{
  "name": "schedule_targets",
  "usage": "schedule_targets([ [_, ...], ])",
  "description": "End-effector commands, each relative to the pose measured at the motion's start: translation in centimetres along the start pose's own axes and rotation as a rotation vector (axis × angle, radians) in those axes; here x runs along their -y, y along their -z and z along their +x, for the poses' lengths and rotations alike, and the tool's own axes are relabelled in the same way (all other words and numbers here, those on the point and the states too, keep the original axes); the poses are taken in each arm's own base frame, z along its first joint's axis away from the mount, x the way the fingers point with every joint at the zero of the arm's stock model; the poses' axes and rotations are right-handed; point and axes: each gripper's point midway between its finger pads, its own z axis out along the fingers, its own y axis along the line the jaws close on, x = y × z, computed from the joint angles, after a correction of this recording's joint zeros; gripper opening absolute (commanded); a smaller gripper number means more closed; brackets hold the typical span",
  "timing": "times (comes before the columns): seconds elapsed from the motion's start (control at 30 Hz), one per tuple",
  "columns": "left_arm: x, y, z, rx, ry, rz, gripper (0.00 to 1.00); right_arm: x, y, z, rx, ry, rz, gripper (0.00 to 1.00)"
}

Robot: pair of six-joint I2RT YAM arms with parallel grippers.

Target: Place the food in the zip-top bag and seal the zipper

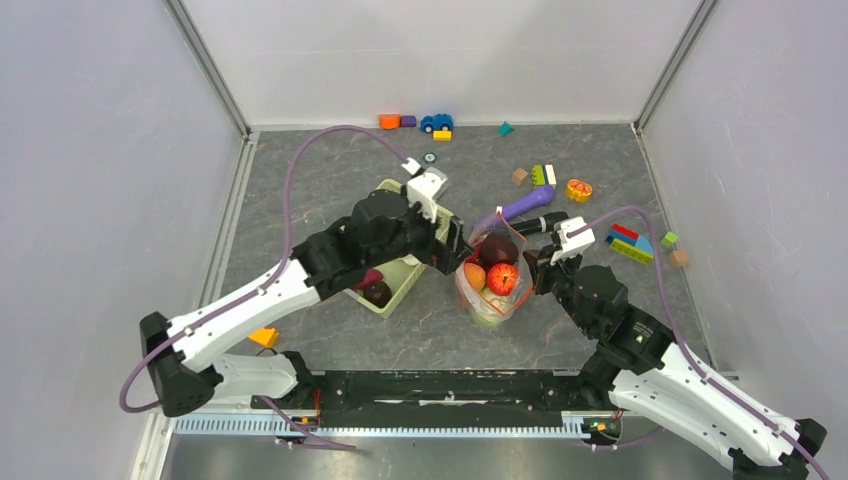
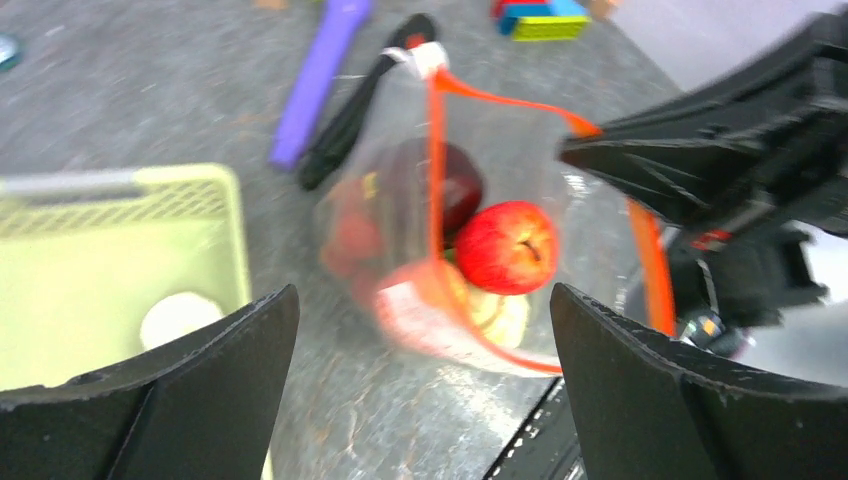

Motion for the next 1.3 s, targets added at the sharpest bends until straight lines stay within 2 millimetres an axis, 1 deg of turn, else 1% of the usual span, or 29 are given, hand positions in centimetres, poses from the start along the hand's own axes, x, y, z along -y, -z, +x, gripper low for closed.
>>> schedule_targets([
  [0.0,-7.5,3.0,2.1,0.007,0.121,-0.42,1.0,0.0,-0.1,-0.7,0.026,0.0,0.003,0.02],
  [0.03,-9.2,3.8,3.0,-0.01,0.152,-0.509,1.0,0.0,-0.1,-0.7,0.026,0.001,0.003,0.02],
  [0.13,-12.9,5.9,6.1,-0.066,0.258,-0.683,1.0,0.0,-0.1,-0.7,0.023,0.002,0.004,0.02],
  [0.27,-16.2,8.4,9.8,-0.125,0.355,-0.824,1.0,0.0,-0.1,-0.6,0.022,0.004,0.003,0.02],
  [0.37,-17.7,9.5,11.4,-0.145,0.386,-0.89,1.0,0.0,-0.2,-0.6,0.022,0.004,0.004,0.02],
  [0.5,-18.9,10.0,13.1,-0.159,0.427,-0.947,1.0,0.0,-0.3,-0.4,0.015,0.007,0.006,0.02],
  [0.57,-19.4,9.8,13.9,-0.16,0.464,-0.965,1.0,0.0,-0.3,-0.4,0.014,0.008,0.009,0.02],
  [0.63,-19.6,9.2,14.6,-0.167,0.488,-0.944,1.0,0.1,-0.4,-0.3,0.011,0.011,0.013,0.02],
  [0.8,-19.8,7.5,15.3,-0.175,0.557,-0.875,1.0,0.1,-0.4,-0.2,0.008,0.012,0.016,0.02],
  [0.97,-20.2,6.3,16.4,-0.218,0.581,-0.855,1.0,0.2,-0.5,-0.1,0.004,0.015,0.025,0.02],
  [1.07,-20.6,6.2,17.2,-0.269,0.595,-0.879,1.0,0.3,-0.5,-0.1,0.003,0.016,0.028,0.02],
  [1.17,-21.2,6.8,18.3,-0.311,0.629,-0.937,1.0,0.2,-0.5,0.0,0.002,0.016,0.026,0.02],
  [1.27,-21.1,6.9,18.8,-0.347,0.668,-0.935,1.0,0.2,-0.5,-0.2,0.006,0.015,0.02,0.02],
])
